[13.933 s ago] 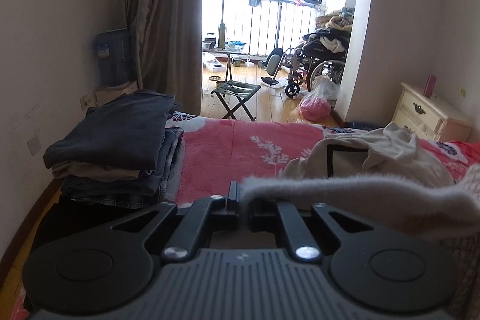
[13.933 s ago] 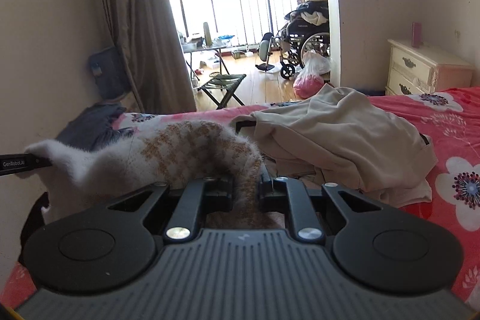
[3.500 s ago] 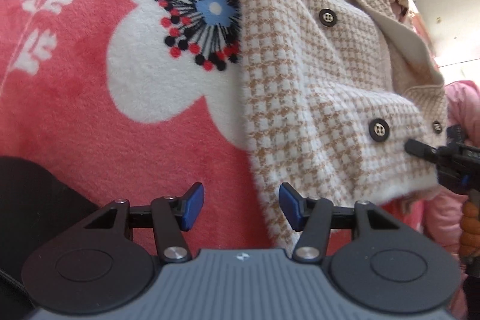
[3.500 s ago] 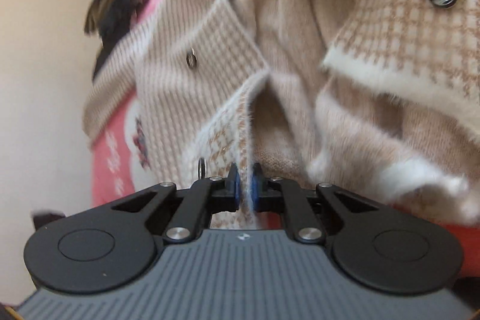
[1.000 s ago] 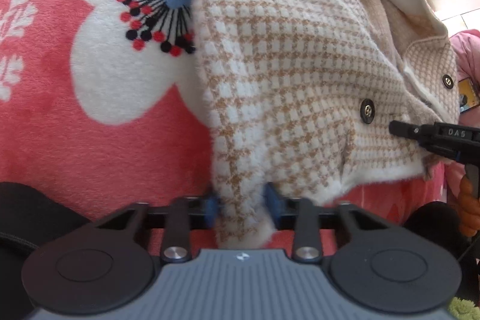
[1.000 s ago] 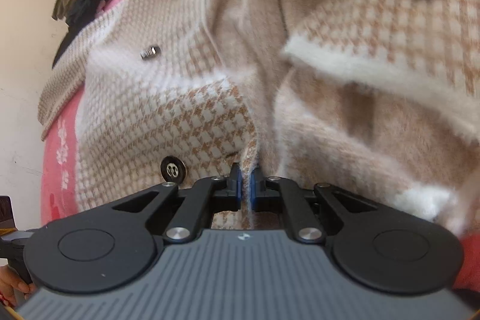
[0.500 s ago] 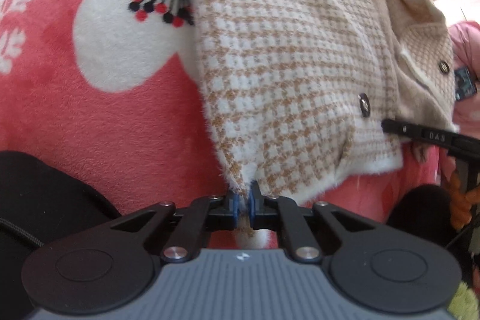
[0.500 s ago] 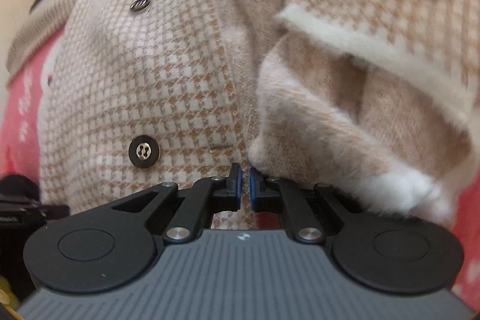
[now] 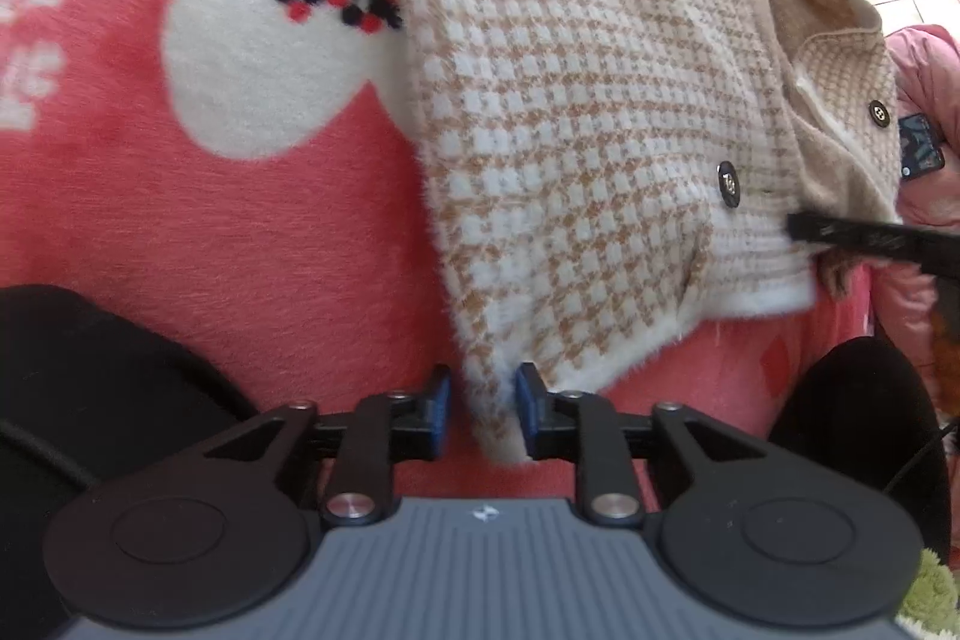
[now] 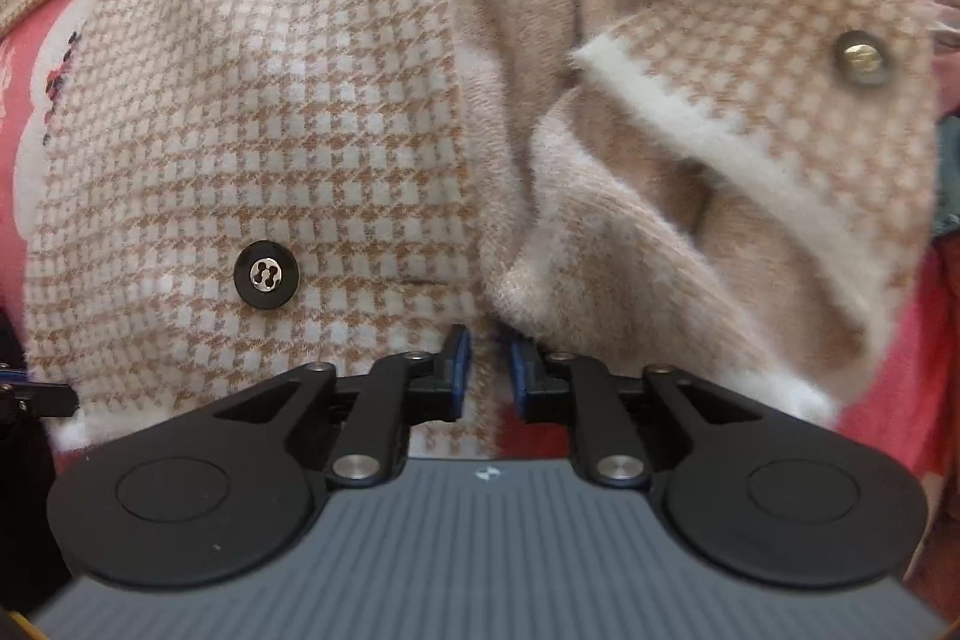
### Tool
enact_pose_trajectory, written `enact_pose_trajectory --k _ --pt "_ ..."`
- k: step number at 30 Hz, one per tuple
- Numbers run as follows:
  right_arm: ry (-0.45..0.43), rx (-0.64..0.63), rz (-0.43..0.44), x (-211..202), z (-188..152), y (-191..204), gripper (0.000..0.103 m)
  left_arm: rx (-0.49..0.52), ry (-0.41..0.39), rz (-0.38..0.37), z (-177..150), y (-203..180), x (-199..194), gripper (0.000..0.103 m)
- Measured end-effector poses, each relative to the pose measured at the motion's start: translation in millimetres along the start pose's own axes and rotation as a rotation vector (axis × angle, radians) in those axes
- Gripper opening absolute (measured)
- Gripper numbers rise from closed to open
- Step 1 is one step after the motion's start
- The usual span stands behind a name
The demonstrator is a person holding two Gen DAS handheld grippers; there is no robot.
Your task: Fold clothes
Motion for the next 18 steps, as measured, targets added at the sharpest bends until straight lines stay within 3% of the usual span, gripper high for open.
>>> enact_pose_trajectory --k 5,8,13,18 --pt "-0.098 0.042 -0.024 -52.4 19.2 -14.1 0.018 0.024 -0.130 0.081 3.5 7.4 -54.0 0.028" --pt "-0.203 0.049 0.049 -66.9 41.2 -12.8 0.018 0.054 -0.243 0.148 26.8 5.3 -75.7 0.030" --pt "-0.314 -0.090 0.148 -48.7 74.2 26.3 0.018 0.161 -0.367 0.235 94.3 -21.8 -48.3 0.030" --pt "-0.373 -0.240 0.183 -28.6 131.4 77.7 0.017 0.118 -0.409 0.246 143.1 -21.3 -18.4 0.031"
Point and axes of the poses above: each gripper's, at about its wrist camera, not at the fingertips, and x roughly the way its jaws point, y to its left, z to its top, the point moved 1 cm from there along x, roughly the way its jaws point, and after that the axes turned 3 degrees about x, right-handed, at the moved point
